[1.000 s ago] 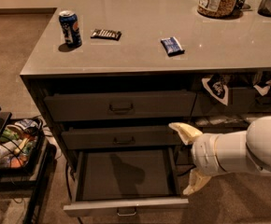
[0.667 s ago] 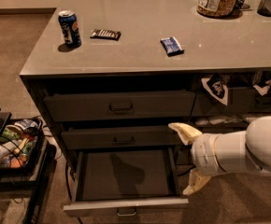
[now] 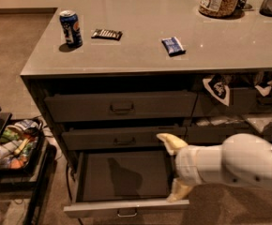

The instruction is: Close bottom drawer

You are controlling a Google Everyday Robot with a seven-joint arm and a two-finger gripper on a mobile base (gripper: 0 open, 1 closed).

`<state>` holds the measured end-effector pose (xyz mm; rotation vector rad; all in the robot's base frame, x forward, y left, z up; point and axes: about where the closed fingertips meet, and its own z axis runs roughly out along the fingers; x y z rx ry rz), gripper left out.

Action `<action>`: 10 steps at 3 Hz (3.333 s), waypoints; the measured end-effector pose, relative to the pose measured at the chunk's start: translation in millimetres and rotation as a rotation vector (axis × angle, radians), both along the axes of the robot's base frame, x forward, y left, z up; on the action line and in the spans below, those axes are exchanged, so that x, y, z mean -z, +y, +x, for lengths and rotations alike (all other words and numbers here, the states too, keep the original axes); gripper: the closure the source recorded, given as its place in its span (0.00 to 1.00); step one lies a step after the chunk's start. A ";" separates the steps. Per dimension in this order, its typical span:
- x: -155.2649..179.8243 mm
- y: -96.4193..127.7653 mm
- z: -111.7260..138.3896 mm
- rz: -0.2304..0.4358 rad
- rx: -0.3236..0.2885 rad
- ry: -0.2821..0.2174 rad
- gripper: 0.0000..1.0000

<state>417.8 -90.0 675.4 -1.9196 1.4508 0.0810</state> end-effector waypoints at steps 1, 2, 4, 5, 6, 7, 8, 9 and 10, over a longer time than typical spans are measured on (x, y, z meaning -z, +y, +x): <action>44.6 25.9 25.0 0.100 0.036 -0.029 0.00; 123.8 59.3 53.7 0.213 0.109 -0.047 0.00; 140.9 47.3 76.1 0.205 0.042 -0.019 0.00; 172.4 35.2 72.5 0.234 0.039 0.024 0.00; 195.7 28.3 50.5 0.248 0.075 0.048 0.00; 217.5 28.4 27.4 0.210 0.106 0.073 0.00; 238.4 32.5 12.6 0.158 0.121 0.123 0.00; 238.5 32.5 12.6 0.158 0.121 0.123 0.00; 263.7 32.7 21.0 0.172 0.094 0.124 0.00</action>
Offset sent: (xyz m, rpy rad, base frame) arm 0.0754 0.0698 -0.1394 0.2882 -0.0826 -0.1215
